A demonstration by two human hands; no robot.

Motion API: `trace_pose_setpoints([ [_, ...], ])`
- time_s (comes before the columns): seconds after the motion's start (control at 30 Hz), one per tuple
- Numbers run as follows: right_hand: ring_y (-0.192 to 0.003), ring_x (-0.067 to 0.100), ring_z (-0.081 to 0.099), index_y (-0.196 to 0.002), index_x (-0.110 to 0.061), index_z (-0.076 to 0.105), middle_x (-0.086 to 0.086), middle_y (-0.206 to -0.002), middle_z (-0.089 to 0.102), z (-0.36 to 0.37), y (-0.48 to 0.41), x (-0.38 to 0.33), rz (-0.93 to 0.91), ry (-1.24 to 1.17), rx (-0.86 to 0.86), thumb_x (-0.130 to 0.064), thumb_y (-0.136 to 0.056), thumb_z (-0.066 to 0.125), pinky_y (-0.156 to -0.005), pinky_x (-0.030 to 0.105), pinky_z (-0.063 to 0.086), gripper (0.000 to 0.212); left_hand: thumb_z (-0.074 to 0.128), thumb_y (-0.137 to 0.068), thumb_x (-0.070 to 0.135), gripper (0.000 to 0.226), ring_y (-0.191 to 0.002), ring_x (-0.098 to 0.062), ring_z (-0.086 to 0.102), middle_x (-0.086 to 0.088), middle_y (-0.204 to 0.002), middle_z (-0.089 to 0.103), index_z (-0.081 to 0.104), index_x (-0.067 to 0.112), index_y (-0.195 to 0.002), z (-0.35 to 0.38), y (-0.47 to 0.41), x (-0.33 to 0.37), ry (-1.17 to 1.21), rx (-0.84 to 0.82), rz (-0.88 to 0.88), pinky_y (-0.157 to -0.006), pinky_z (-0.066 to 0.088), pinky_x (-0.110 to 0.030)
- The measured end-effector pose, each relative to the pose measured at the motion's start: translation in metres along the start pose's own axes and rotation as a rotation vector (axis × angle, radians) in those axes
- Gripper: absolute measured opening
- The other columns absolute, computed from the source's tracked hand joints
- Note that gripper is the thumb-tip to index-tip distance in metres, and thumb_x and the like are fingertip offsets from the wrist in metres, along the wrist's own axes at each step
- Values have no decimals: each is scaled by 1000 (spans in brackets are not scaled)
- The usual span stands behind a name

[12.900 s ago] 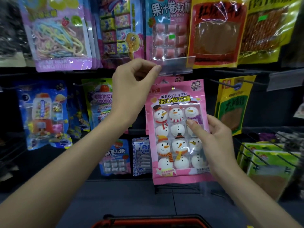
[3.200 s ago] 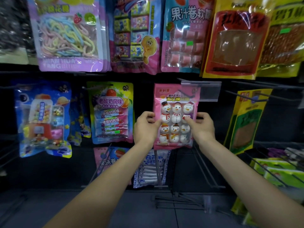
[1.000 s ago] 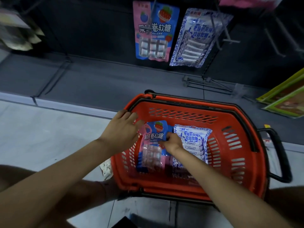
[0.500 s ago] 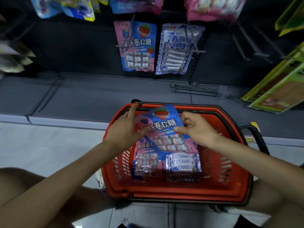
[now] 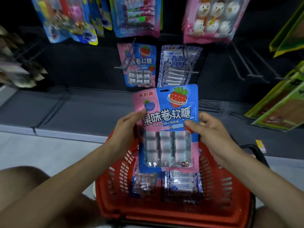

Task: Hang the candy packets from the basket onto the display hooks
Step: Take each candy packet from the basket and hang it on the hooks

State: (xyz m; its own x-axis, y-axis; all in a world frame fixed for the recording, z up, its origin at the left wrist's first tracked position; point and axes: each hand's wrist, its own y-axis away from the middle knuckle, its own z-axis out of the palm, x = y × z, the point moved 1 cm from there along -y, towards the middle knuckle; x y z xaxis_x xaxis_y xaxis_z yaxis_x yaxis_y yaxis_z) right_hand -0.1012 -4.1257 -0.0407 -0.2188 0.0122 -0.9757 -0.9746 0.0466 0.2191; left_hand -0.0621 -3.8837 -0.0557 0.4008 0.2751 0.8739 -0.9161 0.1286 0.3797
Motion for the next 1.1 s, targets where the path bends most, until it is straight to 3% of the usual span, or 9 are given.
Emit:
trace_pose_setpoints([
  [0.07, -100, 19, 77, -113, -11, 70, 3, -106, 81, 8, -5, -2, 3, 6, -18, -17, -95, 73, -92, 36, 57, 19, 68, -97, 38, 36, -62, -28, 69, -20, -101, 77, 72, 8, -117, 0, -1, 7, 33, 18, 17, -53, 52, -33],
  [0.17, -84, 11, 76, -107, -12, 70, 1, -97, 81, 22, -12, -5, -4, 15, -28, -12, -95, 72, -77, 22, 56, 12, 73, -94, 44, 45, -98, -52, 72, -25, -115, 75, 71, 8, -120, -5, -6, 19, 65, 84, 55, -78, 55, -69],
  [0.23, -85, 11, 75, -106, -15, 70, 1, -98, 81, 37, -18, -7, -12, 38, -46, -13, -95, 72, -81, 29, 56, 11, 72, -95, 41, 42, -97, -50, 72, -25, -112, 76, 72, 5, -117, -13, -9, 30, 60, 164, 87, -61, 63, -53],
  [0.3, -95, 16, 76, -111, -18, 71, -1, -104, 81, 56, -25, -10, -19, 41, -53, -17, -97, 71, -94, 41, 58, 15, 73, -95, 39, 35, -88, -44, 75, -25, -105, 77, 74, 5, -104, -23, -13, 41, 62, 225, 97, -55, 63, -41],
  [0.43, -105, 15, 75, -116, -26, 74, -8, -110, 80, 104, -33, -15, -63, -2, -24, -31, -97, 72, -102, 43, 56, 20, 78, -91, 39, 29, -77, -38, 76, -21, -94, 79, 73, 10, -86, -42, -19, 58, 62, 322, 95, -51, 57, -34],
  [0.6, -106, 13, 75, -117, -21, 74, -7, -110, 80, 139, -45, -15, -95, -89, 59, -29, -97, 72, -103, 43, 56, 22, 78, -92, 33, 26, -55, -25, 73, -13, -77, 77, 74, 8, -90, -53, -28, 74, 88, 374, 132, -44, 55, -31],
  [0.73, -107, 15, 75, -118, -19, 74, -4, -112, 80, 146, -57, -16, -91, -127, 82, -25, -98, 72, -99, 38, 57, 22, 75, -96, 31, 27, -50, -21, 71, -11, -71, 74, 73, 4, -96, -58, -36, 84, 60, 357, 181, -36, 46, -22],
  [0.9, -101, 10, 76, -121, -16, 73, -5, -110, 80, 151, -67, -20, -76, -154, 71, -22, -98, 71, -75, 16, 58, 23, 75, -95, 33, 28, -52, -24, 70, -16, -79, 74, 73, 6, -94, -64, -43, 91, 30, 354, 161, -34, 41, -18],
  [1.1, -90, 5, 77, -118, -16, 73, -7, -103, 81, 156, -74, -23, -4, -181, 112, -25, -97, 74, -69, 17, 56, 23, 72, -97, 36, 24, -38, -14, 64, -4, -61, 70, 67, 16, -84, -68, -49, 101, -41, 331, 92, -33, 34, -14],
])
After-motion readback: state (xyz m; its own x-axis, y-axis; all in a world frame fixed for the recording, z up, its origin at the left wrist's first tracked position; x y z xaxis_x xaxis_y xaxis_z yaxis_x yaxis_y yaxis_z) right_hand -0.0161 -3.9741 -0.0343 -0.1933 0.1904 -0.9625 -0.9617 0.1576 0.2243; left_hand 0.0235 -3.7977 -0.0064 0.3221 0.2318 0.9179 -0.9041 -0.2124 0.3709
